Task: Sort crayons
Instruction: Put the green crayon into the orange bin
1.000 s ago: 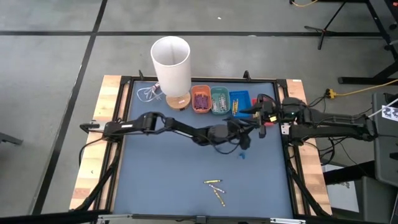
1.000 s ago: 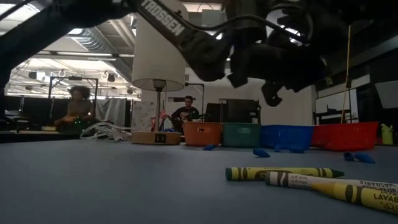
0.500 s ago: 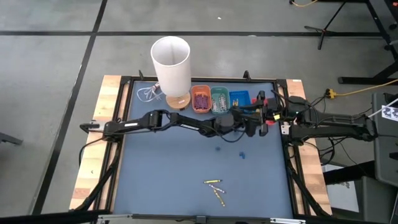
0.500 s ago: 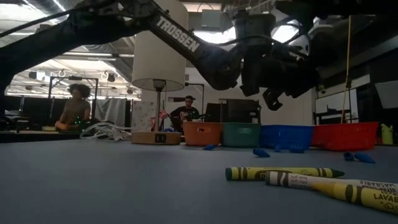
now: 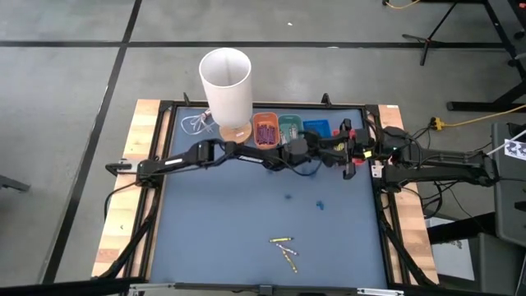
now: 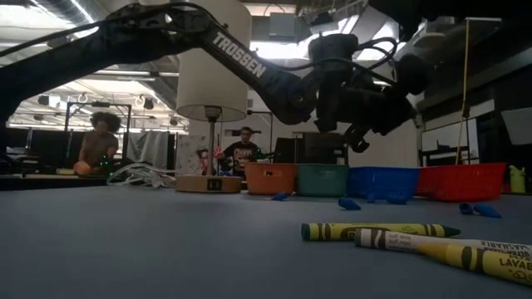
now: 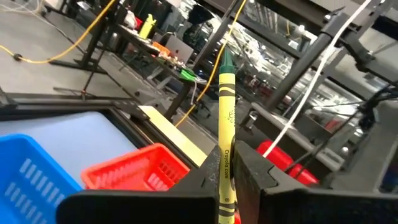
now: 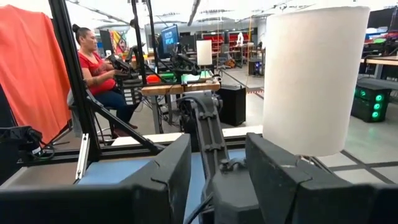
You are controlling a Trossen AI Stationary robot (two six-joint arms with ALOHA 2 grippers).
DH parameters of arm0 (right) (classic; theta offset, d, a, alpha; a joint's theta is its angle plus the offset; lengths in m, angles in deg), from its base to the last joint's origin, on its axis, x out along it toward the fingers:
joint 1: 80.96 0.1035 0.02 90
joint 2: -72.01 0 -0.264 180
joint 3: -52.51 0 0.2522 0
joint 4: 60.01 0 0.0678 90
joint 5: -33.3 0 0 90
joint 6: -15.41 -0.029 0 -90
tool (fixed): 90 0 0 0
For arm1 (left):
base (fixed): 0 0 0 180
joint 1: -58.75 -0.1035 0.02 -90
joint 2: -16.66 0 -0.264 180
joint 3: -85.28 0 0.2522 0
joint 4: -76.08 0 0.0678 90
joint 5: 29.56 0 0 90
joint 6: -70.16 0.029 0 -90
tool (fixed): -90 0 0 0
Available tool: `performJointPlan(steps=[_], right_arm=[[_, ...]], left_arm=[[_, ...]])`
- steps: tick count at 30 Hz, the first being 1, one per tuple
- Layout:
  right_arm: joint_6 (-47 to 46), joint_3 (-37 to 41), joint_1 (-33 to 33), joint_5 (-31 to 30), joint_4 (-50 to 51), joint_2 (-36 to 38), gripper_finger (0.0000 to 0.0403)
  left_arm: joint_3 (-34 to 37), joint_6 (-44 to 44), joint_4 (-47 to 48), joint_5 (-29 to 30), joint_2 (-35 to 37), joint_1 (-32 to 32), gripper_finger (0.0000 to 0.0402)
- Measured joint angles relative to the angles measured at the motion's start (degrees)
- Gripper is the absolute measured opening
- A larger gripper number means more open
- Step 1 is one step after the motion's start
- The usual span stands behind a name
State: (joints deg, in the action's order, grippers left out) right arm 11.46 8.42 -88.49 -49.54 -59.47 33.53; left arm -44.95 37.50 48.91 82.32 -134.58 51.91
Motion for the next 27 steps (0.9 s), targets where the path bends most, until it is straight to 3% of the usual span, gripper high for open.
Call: performJointPlan(steps=[11, 20, 27], right_arm=[[-0.84, 0.0, 0.02, -0.98, 2.4, 0.0, 0.0152], [-3.72, 0.02, 0.0, -23.47, 19.43, 6.75, 0.0152], [-11.45, 0.02, 0.0, -35.3, 32.54, 11.03, 0.0152]], left_arm=[[-0.04, 5.76, 4.3, -1.6, 0.0, 1.29, 0.001], [-0.04, 7.78, 5.38, -2.5, 0.0, 1.41, 0.001], [-0.04, 7.8, 5.35, -2.48, 0.0, 1.39, 0.001]])
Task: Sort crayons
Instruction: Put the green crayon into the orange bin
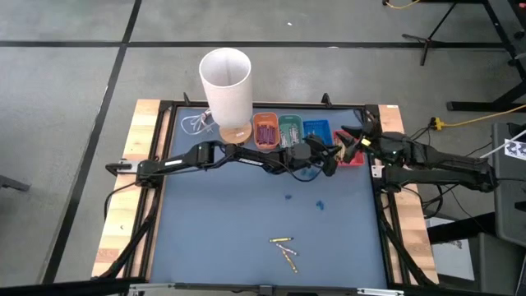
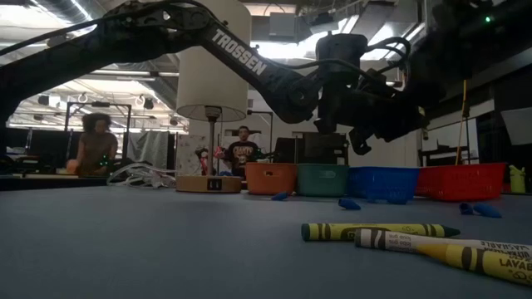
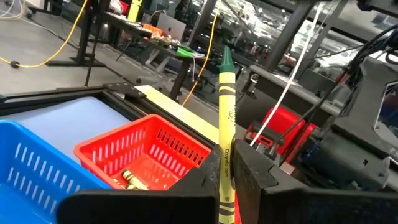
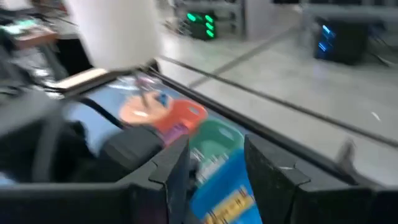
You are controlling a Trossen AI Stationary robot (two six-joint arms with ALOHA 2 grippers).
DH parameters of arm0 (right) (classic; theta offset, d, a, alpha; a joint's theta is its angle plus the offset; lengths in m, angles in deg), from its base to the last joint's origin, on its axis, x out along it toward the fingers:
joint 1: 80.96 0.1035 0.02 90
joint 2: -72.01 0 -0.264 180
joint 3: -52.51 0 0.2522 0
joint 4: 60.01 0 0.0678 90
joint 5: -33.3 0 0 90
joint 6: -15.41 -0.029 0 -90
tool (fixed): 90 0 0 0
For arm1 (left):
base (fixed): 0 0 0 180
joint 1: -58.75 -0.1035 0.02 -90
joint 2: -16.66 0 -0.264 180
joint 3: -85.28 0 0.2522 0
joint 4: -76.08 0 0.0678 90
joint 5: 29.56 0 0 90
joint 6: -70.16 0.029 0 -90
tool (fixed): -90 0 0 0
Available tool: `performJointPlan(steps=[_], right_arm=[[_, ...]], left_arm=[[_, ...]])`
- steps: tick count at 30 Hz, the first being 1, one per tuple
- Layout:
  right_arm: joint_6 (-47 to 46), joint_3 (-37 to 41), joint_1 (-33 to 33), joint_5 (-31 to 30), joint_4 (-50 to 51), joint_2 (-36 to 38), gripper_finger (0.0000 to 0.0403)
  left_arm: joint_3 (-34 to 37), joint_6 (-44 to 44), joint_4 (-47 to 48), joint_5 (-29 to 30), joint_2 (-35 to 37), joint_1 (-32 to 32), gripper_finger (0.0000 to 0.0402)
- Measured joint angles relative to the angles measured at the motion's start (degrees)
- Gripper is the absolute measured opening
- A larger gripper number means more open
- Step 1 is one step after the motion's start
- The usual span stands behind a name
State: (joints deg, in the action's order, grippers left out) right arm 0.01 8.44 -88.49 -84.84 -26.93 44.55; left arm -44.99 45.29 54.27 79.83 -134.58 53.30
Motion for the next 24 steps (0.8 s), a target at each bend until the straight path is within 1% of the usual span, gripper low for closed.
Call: performJointPlan(steps=[6, 11, 13, 18, 21, 24], right_arm=[[-9.9, 0.0, 0.0, -4.03, 11.91, 0.45, 0.0152], [-17.73, 0.0, 0.0, -7.29, 18.56, 0.25, 0.0152], [-19.36, 0.0, 0.0, -7.13, 19.65, 0.21, 0.0152], [-20.74, 0.0, 0.0, -2.79, 19.82, 0.18, 0.0152], [-23.23, 0.0, 0.0, -2.3, 20.27, -0.73, 0.0152], [-23.81, 0.0, 0.0, -2.25, 21.84, -1.93, 0.0152]], left_arm=[[0.0, 0.02, -0.02, -0.02, 0.0, 0.02, 0.001], [0.0, 0.02, -0.01, -0.71, 0.0, 0.14, 0.001], [0.0, 0.02, -0.02, -0.88, 0.0, 0.24, 0.001], [0.0, 0.03, -0.03, -0.9, 0.0, 0.55, 0.001], [0.01, 0.03, -0.07, -0.91, 0.0, 0.61, 0.001], [0.02, 0.03, -0.69, -0.91, 0.0, 0.72, 0.001]])
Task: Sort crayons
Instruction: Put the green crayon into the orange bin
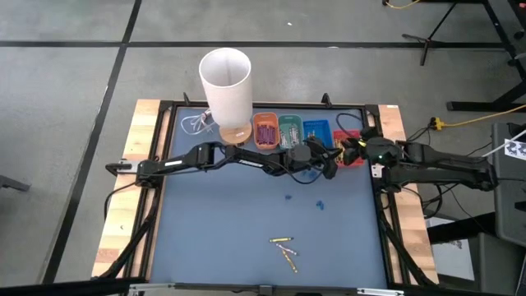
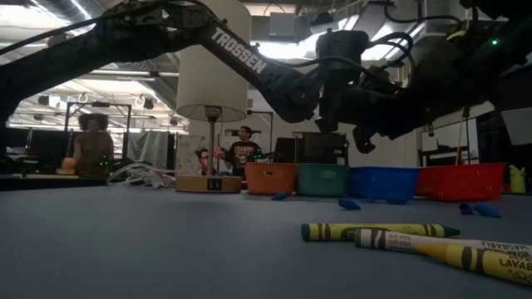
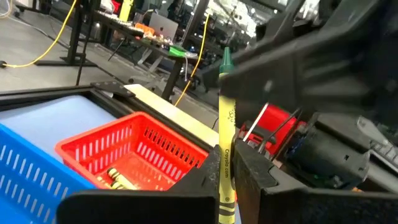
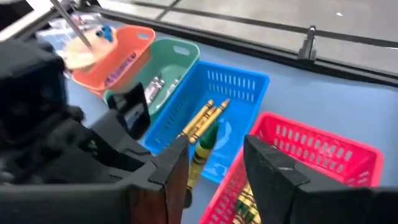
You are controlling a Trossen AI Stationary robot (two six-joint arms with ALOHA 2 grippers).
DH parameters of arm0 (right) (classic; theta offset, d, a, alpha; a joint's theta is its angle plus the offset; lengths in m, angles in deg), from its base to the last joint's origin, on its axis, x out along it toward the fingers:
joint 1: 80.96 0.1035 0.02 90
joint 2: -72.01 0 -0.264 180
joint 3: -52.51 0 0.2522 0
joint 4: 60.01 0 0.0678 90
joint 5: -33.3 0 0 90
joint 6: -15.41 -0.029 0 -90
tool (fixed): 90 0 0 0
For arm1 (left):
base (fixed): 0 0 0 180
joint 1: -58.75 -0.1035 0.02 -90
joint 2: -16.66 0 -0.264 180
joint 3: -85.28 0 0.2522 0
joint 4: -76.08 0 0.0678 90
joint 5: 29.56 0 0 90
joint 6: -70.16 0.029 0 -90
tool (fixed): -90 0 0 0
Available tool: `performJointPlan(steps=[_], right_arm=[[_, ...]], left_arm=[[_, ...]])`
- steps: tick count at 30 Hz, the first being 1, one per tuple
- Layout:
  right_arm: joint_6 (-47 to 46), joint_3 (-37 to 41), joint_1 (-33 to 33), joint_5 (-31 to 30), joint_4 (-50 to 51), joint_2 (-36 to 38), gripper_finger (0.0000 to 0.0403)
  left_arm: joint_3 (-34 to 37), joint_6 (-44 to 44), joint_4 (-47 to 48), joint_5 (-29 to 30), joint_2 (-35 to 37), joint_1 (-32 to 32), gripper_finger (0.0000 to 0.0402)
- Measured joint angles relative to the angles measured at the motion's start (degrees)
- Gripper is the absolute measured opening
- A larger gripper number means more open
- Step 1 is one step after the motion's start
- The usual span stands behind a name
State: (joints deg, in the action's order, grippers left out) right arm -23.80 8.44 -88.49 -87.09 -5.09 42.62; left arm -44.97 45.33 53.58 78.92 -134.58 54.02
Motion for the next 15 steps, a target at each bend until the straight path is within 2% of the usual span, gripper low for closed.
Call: performJointPlan(steps=[7, 15], right_arm=[[0.6, 0.0, 0.0, 1.75, -0.36, -3.42, 0.0144], [0.62, 0.0, 0.04, 2.17, -1.22, -4.26, 0.0058]], left_arm=[[0.0, 0.01, -0.79, 0.05, 0.0, 0.22, 0.001], [0.02, 0.01, -0.62, 0.04, 0.0, 0.2, 0.001]])
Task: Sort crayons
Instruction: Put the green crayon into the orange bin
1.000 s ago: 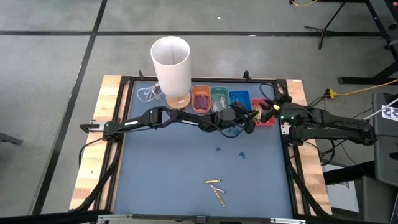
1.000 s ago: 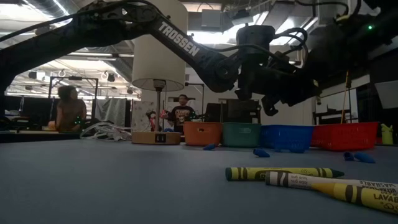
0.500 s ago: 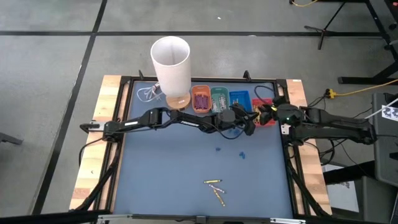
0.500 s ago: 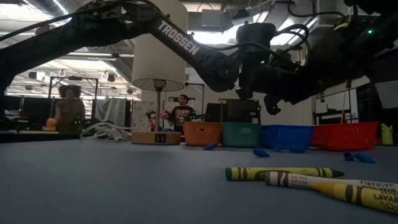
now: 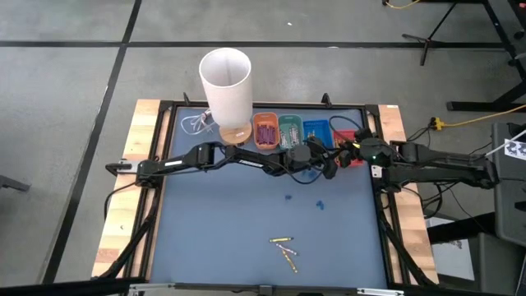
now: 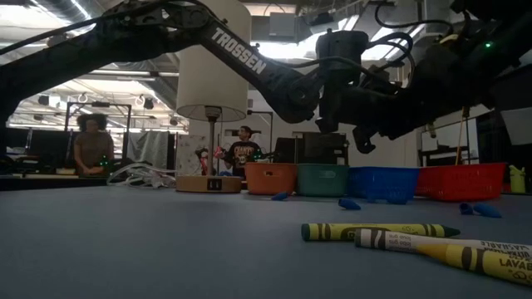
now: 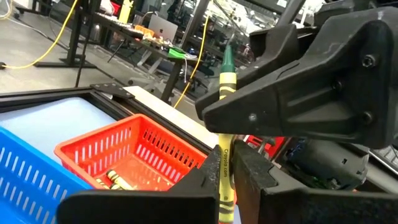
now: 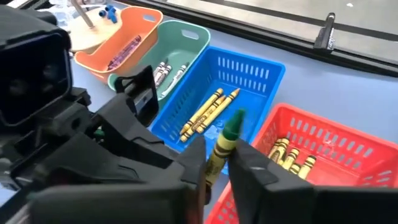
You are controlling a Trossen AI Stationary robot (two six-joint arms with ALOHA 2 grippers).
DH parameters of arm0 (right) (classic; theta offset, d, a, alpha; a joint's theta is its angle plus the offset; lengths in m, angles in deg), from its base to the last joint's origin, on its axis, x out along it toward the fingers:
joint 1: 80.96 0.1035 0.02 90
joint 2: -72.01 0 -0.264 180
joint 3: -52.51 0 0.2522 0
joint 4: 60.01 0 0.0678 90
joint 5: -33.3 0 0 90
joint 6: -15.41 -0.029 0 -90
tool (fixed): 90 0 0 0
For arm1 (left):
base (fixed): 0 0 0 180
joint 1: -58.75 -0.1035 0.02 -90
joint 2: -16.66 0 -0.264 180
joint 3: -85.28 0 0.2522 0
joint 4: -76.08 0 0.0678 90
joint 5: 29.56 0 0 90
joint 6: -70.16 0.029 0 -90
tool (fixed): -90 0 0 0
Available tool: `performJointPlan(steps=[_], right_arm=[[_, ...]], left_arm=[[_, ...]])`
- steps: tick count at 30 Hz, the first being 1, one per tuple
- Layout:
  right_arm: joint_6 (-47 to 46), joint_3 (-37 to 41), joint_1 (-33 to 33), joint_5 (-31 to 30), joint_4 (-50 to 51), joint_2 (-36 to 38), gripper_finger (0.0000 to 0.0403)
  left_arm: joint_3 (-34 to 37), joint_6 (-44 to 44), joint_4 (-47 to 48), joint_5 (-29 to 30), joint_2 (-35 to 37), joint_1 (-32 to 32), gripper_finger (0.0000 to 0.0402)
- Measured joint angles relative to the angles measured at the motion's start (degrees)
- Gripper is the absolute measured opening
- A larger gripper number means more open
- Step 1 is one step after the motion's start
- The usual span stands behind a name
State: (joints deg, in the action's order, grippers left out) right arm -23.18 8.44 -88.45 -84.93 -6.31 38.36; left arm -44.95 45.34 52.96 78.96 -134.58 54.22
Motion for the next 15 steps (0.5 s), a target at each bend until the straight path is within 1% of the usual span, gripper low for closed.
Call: performJointPlan(steps=[3, 5, 9, 11, 15], right_arm=[[0.48, -0.02, 0.01, 0.11, -0.05, 0.0, 0.0027], [1.54, 0.03, -0.06, -0.67, 0.79, 0.0, 0.0015], [1.78, 0.02, -0.08, -1.92, 0.26, 0.0, 0.0014], [1.57, 0.02, -0.04, -3.41, 0.31, 0.0, 0.0022], [1.51, 0.02, -0.04, -5.8, 0.8, 0.0, 0.0031]], left_arm=[[0.02, 0.0, 0.02, -0.08, 0.0, 0.0, 0.0009], [0.02, -0.01, -0.08, 0.01, 0.02, 0.02, 0.0009], [0.02, 0.0, -0.08, 0.0, 0.07, 0.04, 0.0009], [0.02, 0.0, -0.07, 0.0, 0.07, 0.02, 0.0009], [0.02, 0.0, 0.34, 0.0, 0.07, 0.02, 0.0027]])
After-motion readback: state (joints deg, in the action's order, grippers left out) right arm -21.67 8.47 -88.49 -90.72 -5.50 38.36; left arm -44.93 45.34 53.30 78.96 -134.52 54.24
